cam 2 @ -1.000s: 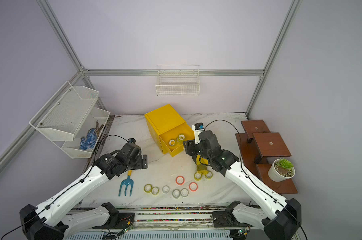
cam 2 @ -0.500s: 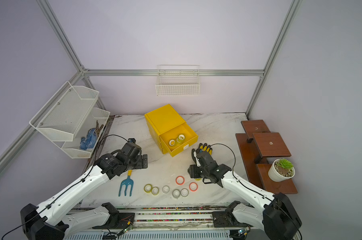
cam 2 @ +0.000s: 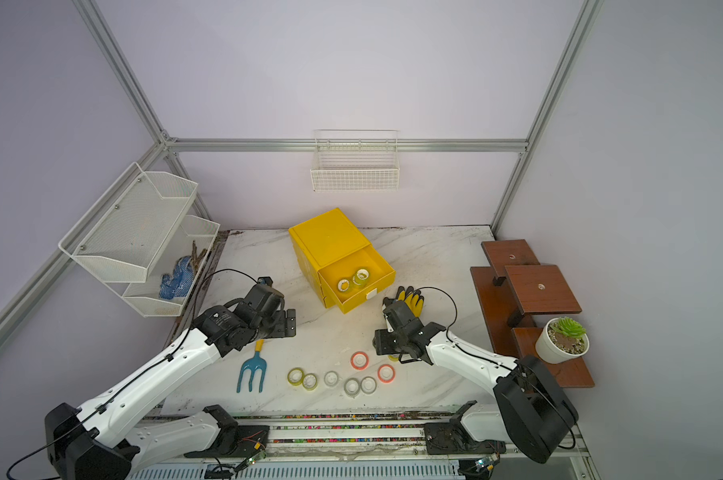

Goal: Place the transparent tape into the drawer according to color
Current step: Pick up the tape at the center of the board.

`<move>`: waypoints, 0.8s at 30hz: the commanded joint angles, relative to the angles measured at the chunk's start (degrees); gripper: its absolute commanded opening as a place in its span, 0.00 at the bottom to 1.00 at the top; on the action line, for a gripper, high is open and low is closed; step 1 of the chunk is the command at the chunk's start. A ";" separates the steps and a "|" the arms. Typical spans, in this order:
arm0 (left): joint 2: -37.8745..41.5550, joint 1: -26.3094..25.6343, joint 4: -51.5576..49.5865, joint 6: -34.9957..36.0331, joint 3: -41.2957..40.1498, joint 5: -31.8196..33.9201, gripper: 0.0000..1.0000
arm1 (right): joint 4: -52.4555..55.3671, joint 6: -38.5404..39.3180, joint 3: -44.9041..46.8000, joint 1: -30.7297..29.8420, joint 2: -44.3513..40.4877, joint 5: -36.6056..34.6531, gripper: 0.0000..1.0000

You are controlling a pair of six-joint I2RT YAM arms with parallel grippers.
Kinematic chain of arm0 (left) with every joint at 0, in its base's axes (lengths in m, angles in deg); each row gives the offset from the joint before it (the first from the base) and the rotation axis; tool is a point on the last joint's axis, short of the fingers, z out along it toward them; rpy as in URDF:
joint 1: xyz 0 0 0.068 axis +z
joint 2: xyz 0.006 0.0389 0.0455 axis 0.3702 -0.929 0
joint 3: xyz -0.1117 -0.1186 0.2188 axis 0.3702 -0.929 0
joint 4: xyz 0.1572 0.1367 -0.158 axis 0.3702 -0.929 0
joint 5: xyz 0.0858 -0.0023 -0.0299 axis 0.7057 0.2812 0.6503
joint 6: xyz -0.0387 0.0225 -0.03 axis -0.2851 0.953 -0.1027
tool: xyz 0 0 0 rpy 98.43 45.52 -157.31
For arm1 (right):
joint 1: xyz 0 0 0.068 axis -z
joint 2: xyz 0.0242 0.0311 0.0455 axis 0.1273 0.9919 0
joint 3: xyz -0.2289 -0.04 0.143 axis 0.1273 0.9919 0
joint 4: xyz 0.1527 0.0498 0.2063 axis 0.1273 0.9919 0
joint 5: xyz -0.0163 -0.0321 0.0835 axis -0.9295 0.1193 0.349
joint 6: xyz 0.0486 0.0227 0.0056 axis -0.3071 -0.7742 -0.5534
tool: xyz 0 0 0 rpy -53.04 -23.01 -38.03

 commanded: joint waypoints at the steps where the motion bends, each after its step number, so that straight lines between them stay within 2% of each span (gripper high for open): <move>1: -0.26 0.53 1.18 -1.11 -0.52 -0.72 1.00 | 4.18 -0.01 -1.71 -0.41 0.44 -7.64 0.58; 5: -0.19 0.53 1.44 -1.32 -0.43 -0.90 1.00 | 6.95 -0.34 -1.70 -0.35 0.43 -10.20 0.60; 12: -0.35 0.53 1.96 -1.22 -0.87 -0.99 1.00 | 7.25 -0.07 -0.15 -1.04 0.93 -6.92 0.61; 24: -0.78 0.55 2.67 -1.04 -1.22 -1.43 1.00 | 7.89 -0.32 0.29 -3.43 5.74 -9.57 0.61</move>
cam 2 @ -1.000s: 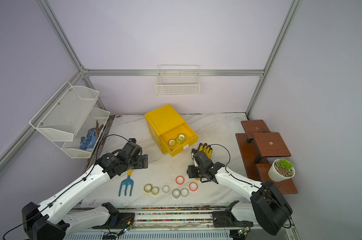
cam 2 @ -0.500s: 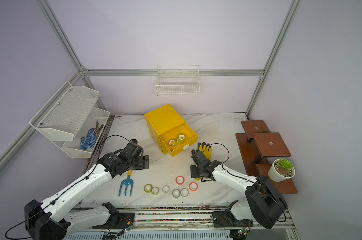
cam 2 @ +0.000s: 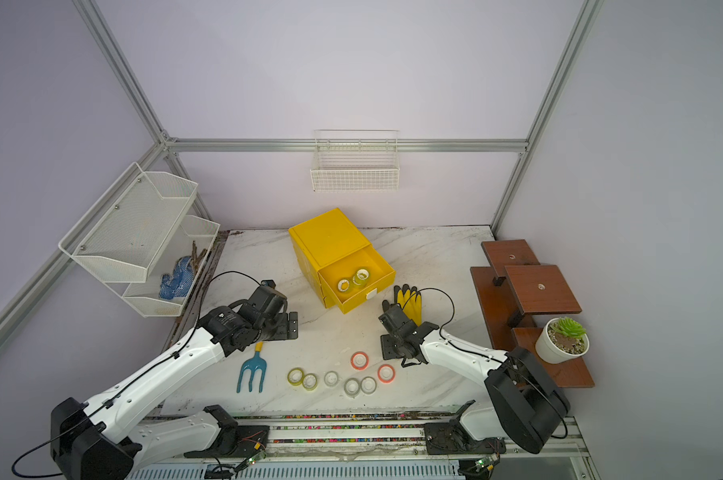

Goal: Place the transparent tape into the drawer according to color
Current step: Pick up the tape at the center of the board.

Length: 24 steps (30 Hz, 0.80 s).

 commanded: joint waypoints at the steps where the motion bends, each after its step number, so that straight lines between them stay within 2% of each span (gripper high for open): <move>1: -0.03 0.58 1.30 -0.33 0.19 -0.42 1.00 | 1.77 -0.49 0.68 -1.41 2.32 0.64 0.61; 15: -0.35 0.58 1.39 -0.29 0.17 -0.75 1.00 | 1.75 -0.88 0.07 -1.79 1.40 -0.24 0.59; 19: -0.37 0.58 1.47 -0.22 0.09 -0.76 1.00 | 1.75 -1.06 -0.04 -1.79 0.00 -1.53 0.52; 24: -0.38 0.58 1.67 -0.21 -0.08 -0.84 1.00 | 1.68 -1.47 -0.15 -1.80 -1.16 -2.76 0.36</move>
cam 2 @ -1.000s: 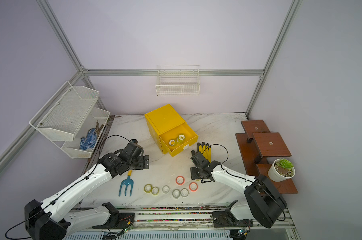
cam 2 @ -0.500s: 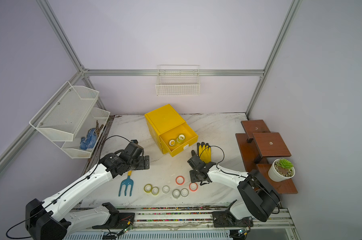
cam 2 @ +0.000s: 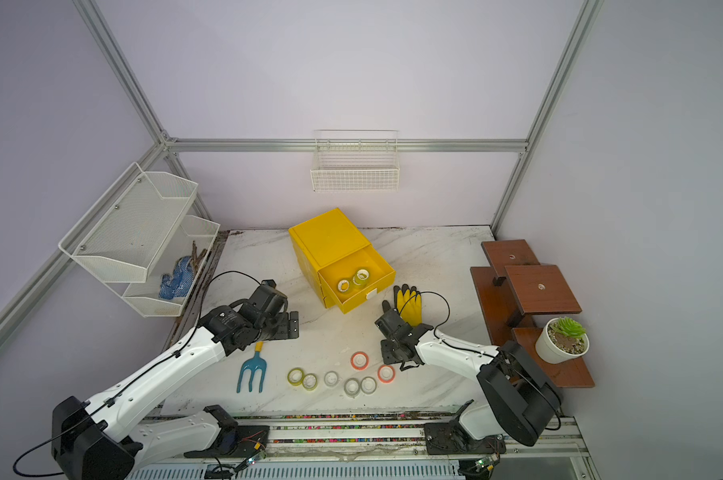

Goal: Place the transparent tape into the drawer according to color
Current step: Pick up the tape at the center of the board.

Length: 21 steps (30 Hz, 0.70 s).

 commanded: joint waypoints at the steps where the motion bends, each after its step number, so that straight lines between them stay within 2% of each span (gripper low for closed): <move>1: -0.11 0.40 1.47 -0.18 -0.17 -0.25 1.00 | 0.58 -0.54 -0.26 -0.26 -1.54 -1.84 0.36; 9: -0.28 0.47 1.91 -0.11 -0.53 -0.62 1.00 | 0.53 -1.21 -1.50 -0.18 0.74 -7.15 0.43; 13: -0.36 0.47 2.09 -0.12 -0.62 -0.60 1.00 | -0.88 -1.12 -3.67 -0.10 2.86 -8.88 0.53; 21: -0.03 0.51 2.16 -0.25 -1.14 -0.60 1.00 | -2.20 -1.96 -6.00 0.60 5.11 -10.92 0.52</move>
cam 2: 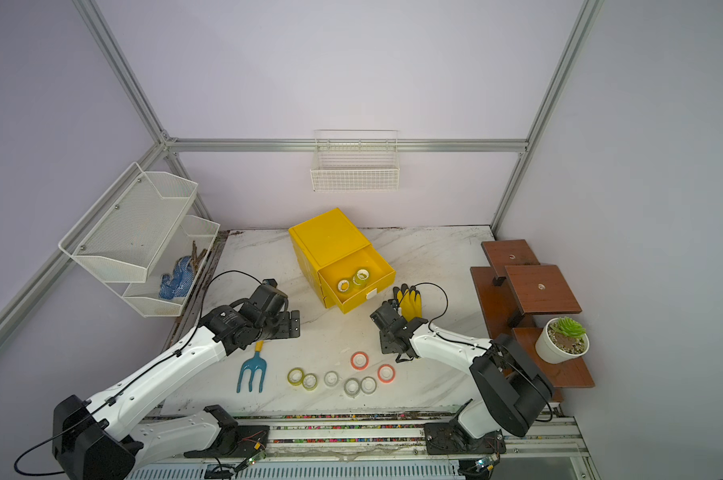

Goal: Place the transparent tape into the drawer according to color
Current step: Pick up the tape at the center of the board.

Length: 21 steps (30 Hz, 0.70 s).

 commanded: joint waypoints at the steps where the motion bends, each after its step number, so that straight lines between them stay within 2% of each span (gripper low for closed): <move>1: 0.29 0.49 0.97 -0.22 -0.92 -0.17 1.00 | -1.07 -0.77 -0.97 0.66 1.00 -2.07 0.50; 6: 0.01 0.49 1.15 -0.24 -0.92 -0.36 1.00 | -1.81 -1.26 -0.23 1.21 0.94 -1.81 0.32; 10: -0.25 0.49 1.24 -0.18 -0.92 -0.45 1.00 | -2.14 -0.85 0.17 1.32 -1.59 -1.08 0.23; 17: -0.08 0.58 1.33 -0.51 -1.27 -0.48 1.00 | -0.96 1.27 1.24 1.41 -14.18 5.39 0.15; 21: 0.53 0.67 1.33 -0.71 -1.19 -0.19 1.00 | 3.91 -0.64 0.70 1.49 -22.58 2.77 0.15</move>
